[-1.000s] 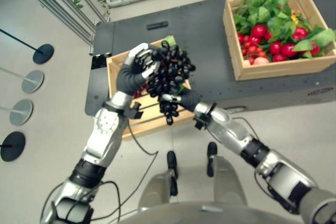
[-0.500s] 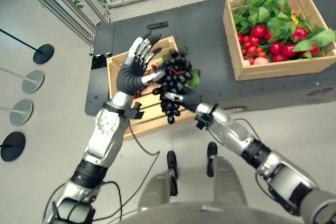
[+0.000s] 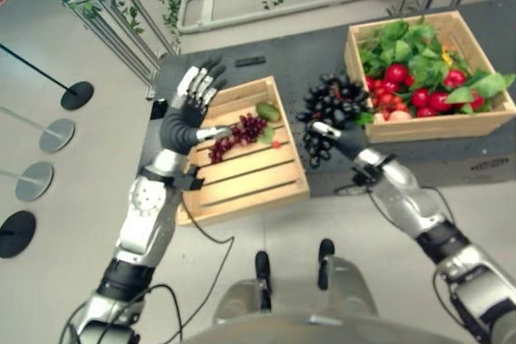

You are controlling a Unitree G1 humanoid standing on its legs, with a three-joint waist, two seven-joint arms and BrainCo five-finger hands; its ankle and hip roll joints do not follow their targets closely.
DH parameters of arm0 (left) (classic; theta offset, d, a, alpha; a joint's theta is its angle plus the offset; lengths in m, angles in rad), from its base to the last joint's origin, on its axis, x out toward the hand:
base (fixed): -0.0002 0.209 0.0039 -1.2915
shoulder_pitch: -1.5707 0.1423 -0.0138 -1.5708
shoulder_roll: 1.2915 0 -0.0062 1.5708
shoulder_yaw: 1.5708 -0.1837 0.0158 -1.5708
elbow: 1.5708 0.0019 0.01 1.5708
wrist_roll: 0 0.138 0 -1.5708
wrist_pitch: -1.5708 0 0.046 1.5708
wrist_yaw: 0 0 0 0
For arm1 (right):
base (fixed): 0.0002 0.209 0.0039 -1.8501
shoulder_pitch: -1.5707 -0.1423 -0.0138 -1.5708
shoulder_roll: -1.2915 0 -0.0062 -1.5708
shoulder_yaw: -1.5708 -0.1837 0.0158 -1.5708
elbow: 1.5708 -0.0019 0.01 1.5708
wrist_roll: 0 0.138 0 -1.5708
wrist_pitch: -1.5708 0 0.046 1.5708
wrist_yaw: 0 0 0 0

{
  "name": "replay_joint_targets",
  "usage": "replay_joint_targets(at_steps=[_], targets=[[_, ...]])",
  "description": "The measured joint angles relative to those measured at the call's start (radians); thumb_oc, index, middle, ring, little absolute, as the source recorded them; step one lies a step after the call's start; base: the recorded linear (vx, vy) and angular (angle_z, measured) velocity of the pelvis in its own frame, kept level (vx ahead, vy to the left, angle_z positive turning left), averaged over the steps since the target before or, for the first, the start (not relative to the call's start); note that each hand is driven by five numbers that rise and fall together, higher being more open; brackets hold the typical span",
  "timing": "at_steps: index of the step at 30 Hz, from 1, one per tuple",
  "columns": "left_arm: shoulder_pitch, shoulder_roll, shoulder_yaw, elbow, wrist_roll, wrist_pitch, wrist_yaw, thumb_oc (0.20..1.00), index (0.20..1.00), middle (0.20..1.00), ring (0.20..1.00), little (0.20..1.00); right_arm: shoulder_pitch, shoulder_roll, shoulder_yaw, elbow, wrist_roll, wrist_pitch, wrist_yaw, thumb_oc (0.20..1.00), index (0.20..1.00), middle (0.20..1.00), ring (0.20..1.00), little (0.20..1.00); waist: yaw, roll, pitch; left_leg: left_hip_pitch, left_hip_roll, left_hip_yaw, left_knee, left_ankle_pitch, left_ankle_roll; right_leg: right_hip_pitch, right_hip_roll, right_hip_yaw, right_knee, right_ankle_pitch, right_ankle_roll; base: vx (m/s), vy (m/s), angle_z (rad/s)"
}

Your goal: Pick up the fruits from the basket on one side to the basket on the other side

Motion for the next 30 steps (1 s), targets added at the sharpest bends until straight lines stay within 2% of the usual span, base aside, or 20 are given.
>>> replay_joint_targets(at_steps=[4, 7, 13, 15, 18, 22, 28, 30], targets=[[0.032, -0.002, 0.043, 0.0, -0.001, 0.0, -0.001, 1.0, 1.0, 1.0, 1.0, 1.0, 0.063, -0.016, -0.056, -0.036, -0.003, 0.0, 0.002, 0.2, 0.2, 0.2, 0.2, 0.2, 0.001, -0.005, -0.014, 0.028, 0.0, -0.009, -0.012, 0.0, 0.0, 0.031, 0.001, -0.008, -0.013, -0.002, 0.003, 0.08, -0.003, 0.05], [0.064, -0.003, 0.081, 0.001, 0.0, 0.0, -0.001, 1.0, 1.0, 1.0, 1.0, 1.0, 0.122, -0.022, -0.147, -0.048, -0.019, 0.001, 0.004, 0.2, 0.2, 0.2, 0.2, 0.2, -0.001, -0.015, -0.033, 0.05, 0.002, -0.011, -0.025, 0.0, 0.0, 0.063, 0.003, -0.012, -0.033, -0.005, 0.008, 0.08, 0.005, 0.04], [0.104, -0.003, 0.105, 0.004, 0.001, 0.001, -0.004, 1.0, 1.0, 1.0, 1.0, 1.0, 0.241, -0.036, -0.311, -0.1, -0.038, -0.001, 0.001, 0.2, 0.2, 0.2, 0.2, 0.2, -0.011, -0.051, -0.06, 0.105, 0.005, -0.01, -0.036, -0.012, 0.003, 0.12, 0.013, -0.013, -0.067, -0.006, 0.013, 0.06, 0.034, 0.0], [0.138, -0.003, 0.121, 0.006, 0.001, 0.001, -0.007, 1.0, 1.0, 1.0, 1.0, 1.0, 0.281, -0.044, -0.351, -0.11, -0.052, -0.001, -0.001, 0.2, 0.2, 0.2, 0.2, 0.2, -0.028, -0.065, -0.071, 0.13, 0.007, -0.002, -0.036, -0.02, -0.001, 0.146, 0.021, -0.005, -0.081, -0.005, 0.016, 0.04, 0.067, -0.16], [0.178, -0.005, 0.168, 0.023, 0.001, 0.002, -0.014, 1.0, 1.0, 1.0, 1.0, 1.0, 0.347, -0.051, -0.427, -0.137, -0.072, -0.002, 0.002, 0.2, 0.2, 0.2, 0.2, 0.2, -0.031, -0.08, -0.087, 0.173, 0.008, 0.045, -0.038, -0.039, 0.003, 0.172, 0.035, 0.036, -0.1, 0.004, 0.026, 0.02, 0.076, -0.46], [0.187, -0.015, 0.195, 0.034, 0.002, 0.003, -0.02, 1.0, 1.0, 1.0, 1.0, 1.0, 0.41, -0.049, -0.493, -0.15, -0.099, -0.003, 0.009, 0.2, 0.2, 0.2, 0.2, 0.2, -0.075, -0.092, -0.112, 0.212, 0.001, 0.092, -0.054, -0.05, 0.01, 0.191, 0.043, 0.084, -0.124, 0.021, 0.039, -0.02, 0.066, -0.35], [0.19, -0.03, 0.219, 0.057, 0.001, 0.003, -0.023, 1.0, 1.0, 1.0, 1.0, 1.0, 0.485, -0.041, -0.543, -0.149, -0.12, -0.008, -0.003, 0.2, 0.2, 0.2, 0.2, 0.2, -0.1, -0.085, -0.143, 0.243, -0.007, 0.145, -0.07, -0.061, 0.023, 0.207, 0.05, 0.134, -0.168, 0.051, 0.056, -0.04, 0.071, -0.3], [0.188, -0.03, 0.219, 0.058, 0.002, 0.003, -0.024, 1.0, 1.0, 1.0, 1.0, 1.0, 0.494, -0.013, -0.563, -0.15, -0.14, -0.018, -0.014, 0.2, 0.2, 0.2, 0.2, 0.2, -0.115, -0.083, -0.148, 0.248, -0.015, 0.159, -0.07, -0.062, 0.025, 0.206, 0.053, 0.155, -0.174, 0.069, 0.06, -0.05, 0.091, -0.3]])
